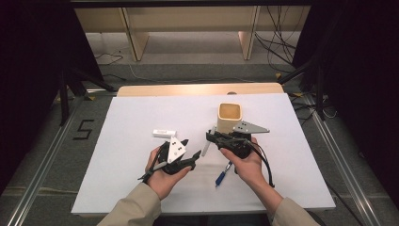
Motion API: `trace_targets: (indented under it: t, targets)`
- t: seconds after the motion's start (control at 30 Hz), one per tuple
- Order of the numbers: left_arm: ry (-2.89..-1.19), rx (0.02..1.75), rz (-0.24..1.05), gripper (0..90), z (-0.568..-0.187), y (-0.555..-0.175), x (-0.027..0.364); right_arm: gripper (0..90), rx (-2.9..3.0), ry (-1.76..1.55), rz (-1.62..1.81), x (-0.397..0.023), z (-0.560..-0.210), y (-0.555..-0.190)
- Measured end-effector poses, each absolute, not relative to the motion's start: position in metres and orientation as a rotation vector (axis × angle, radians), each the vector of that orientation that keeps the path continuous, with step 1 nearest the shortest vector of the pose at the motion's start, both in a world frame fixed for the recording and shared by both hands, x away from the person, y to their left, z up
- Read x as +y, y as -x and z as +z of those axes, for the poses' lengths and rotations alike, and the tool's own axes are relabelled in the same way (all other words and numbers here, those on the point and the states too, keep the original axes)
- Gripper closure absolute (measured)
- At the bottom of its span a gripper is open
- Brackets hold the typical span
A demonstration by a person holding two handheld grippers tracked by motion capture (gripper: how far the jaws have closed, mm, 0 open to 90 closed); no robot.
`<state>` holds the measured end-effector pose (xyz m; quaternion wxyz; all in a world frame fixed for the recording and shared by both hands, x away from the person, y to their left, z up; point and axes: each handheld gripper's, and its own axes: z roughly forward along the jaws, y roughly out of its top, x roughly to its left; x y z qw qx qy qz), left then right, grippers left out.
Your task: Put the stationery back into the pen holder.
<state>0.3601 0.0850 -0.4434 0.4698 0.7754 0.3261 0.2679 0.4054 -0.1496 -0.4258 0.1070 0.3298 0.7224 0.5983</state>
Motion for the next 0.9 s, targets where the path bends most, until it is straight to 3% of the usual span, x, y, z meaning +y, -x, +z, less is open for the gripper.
trace_targets:
  t: [0.2,0.9]
  targets:
    - [-1.924,0.822,0.65,27.1,-0.446,-0.361,0.087,78.7,2.087,-0.942,1.71,-0.156,-0.415,-0.409]
    - [-1.968,0.823,0.591,28.2,-0.455,-0.359,0.077,78.7,1.82,-0.938,1.625,-0.188,-0.365,-0.439]
